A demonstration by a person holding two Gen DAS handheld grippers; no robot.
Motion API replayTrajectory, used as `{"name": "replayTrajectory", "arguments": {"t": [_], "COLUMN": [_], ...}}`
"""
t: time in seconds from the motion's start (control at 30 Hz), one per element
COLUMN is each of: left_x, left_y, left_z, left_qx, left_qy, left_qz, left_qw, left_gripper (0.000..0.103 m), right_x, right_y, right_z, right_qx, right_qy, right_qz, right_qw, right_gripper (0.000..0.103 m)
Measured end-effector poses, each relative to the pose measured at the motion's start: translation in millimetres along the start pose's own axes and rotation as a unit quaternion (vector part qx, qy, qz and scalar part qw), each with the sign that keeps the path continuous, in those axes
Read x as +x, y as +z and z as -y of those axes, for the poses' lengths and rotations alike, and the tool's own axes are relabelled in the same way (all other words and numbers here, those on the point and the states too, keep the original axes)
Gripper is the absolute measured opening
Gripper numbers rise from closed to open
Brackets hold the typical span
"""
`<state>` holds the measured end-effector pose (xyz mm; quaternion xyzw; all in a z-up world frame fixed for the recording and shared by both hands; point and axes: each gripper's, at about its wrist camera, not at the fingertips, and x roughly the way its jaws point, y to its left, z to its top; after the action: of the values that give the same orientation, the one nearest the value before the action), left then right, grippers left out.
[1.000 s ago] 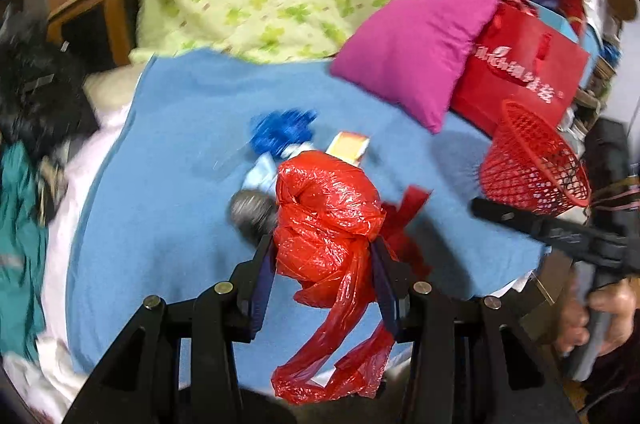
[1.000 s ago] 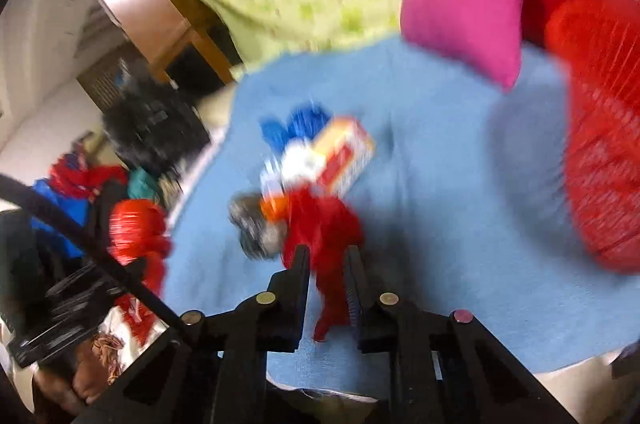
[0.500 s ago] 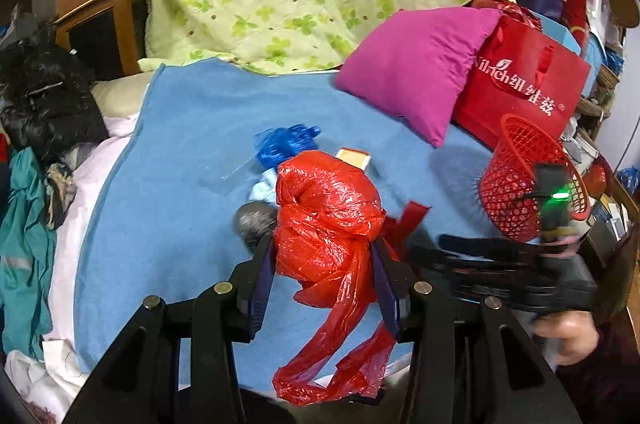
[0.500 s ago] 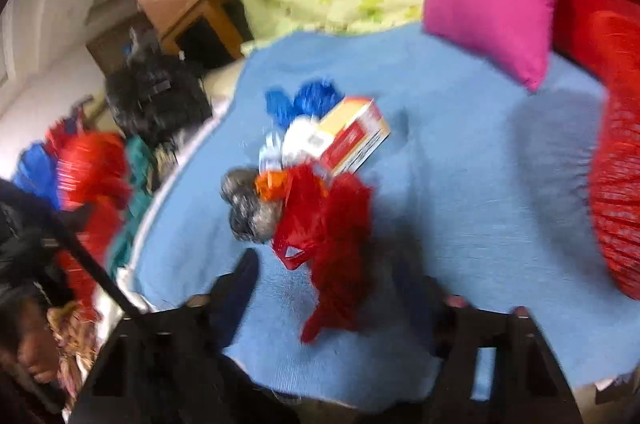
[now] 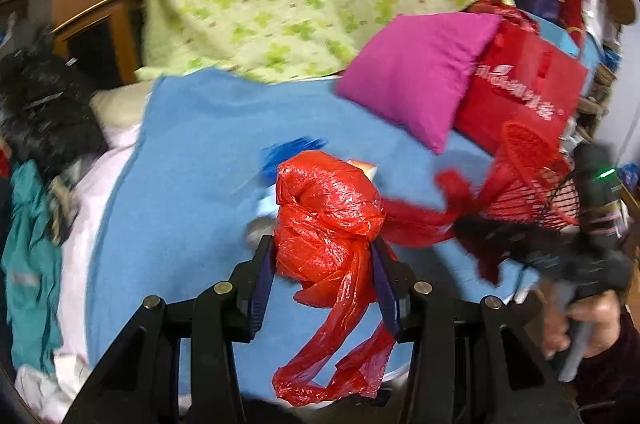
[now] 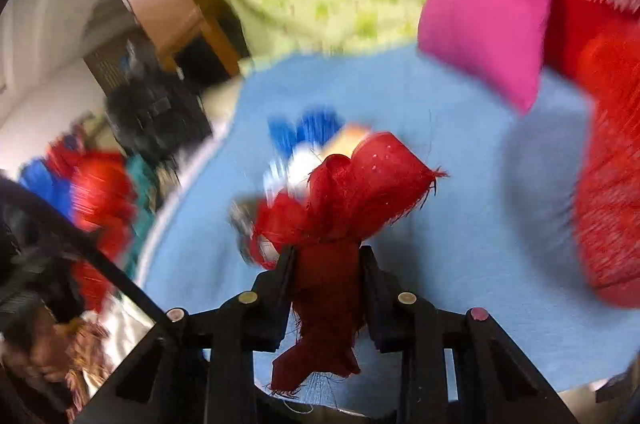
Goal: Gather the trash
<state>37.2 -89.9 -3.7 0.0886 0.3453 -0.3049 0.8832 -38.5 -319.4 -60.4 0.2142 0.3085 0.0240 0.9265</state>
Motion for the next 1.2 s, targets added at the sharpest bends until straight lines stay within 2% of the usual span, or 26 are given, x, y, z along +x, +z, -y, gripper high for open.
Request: {"name": "replayTrajectory", "arguments": {"t": [0.1, 0.2, 0.27, 0.33, 0.47, 0.5, 0.53, 0.57, 0.6, 0.63, 0.67, 0.7, 0.8, 0.93, 1.07, 1.2], "left_x": [1, 6, 13, 22, 47, 54, 62, 69, 74, 80, 85, 88, 87, 71, 57, 63], "left_y": [29, 62, 80, 96, 113, 116, 118, 119, 119, 120, 120, 121, 120, 115, 98, 67], "left_z": [44, 97, 127, 159, 218, 230, 241, 248, 251, 253, 253, 252, 232, 170, 73, -35], "left_qx": [0.041, 0.075, 0.087, 0.104, 0.131, 0.138, 0.144, 0.145, 0.144, 0.143, 0.140, 0.137, 0.129, 0.111, 0.076, 0.003], "left_qy": [-0.031, -0.083, -0.114, -0.139, -0.168, -0.168, -0.163, -0.160, -0.162, -0.164, -0.163, -0.161, -0.146, -0.101, -0.006, 0.092], "left_qz": [0.015, 0.024, 0.026, 0.026, 0.013, 0.010, 0.007, 0.005, 0.003, -0.001, -0.009, -0.011, -0.004, 0.028, 0.058, 0.039], "left_qw": [0.9986, 0.9935, 0.9893, 0.9845, 0.9770, 0.9759, 0.9760, 0.9763, 0.9762, 0.9761, 0.9766, 0.9773, 0.9809, 0.9883, 0.9954, 0.9950], "left_gripper": [0.049, 0.049, 0.049, 0.049, 0.053, 0.056, 0.068, 0.076, 0.076, 0.076, 0.077, 0.077, 0.077, 0.081, 0.088, 0.090], "right_x": [-69, -124, -147, -164, -177, -177, -176, -173, -178, -176, -176, -174, -173, -171, -156, -104], "right_y": [24, 35, 36, 33, 19, 17, 15, 12, 12, 12, 11, 12, 19, 31, 38, 44], "right_z": [15, 50, 74, 105, 154, 163, 172, 181, 189, 193, 195, 193, 184, 145, 92, 33], "right_qx": [0.003, 0.037, 0.056, 0.088, 0.144, 0.153, 0.163, 0.177, 0.184, 0.190, 0.194, 0.195, 0.172, 0.106, 0.035, -0.032], "right_qy": [-0.024, -0.054, -0.084, -0.108, -0.120, -0.126, -0.127, -0.122, -0.119, -0.121, -0.124, -0.123, -0.124, -0.100, -0.051, -0.019], "right_qz": [0.069, 0.117, 0.136, 0.145, 0.144, 0.140, 0.135, 0.130, 0.129, 0.127, 0.128, 0.135, 0.151, 0.180, 0.190, 0.156], "right_qw": [0.997, 0.991, 0.986, 0.980, 0.972, 0.970, 0.969, 0.968, 0.967, 0.966, 0.965, 0.964, 0.965, 0.973, 0.980, 0.987], "right_gripper": [0.033, 0.033, 0.033, 0.033, 0.036, 0.036, 0.038, 0.039, 0.039, 0.043, 0.059, 0.065, 0.066, 0.066, 0.066, 0.066]}}
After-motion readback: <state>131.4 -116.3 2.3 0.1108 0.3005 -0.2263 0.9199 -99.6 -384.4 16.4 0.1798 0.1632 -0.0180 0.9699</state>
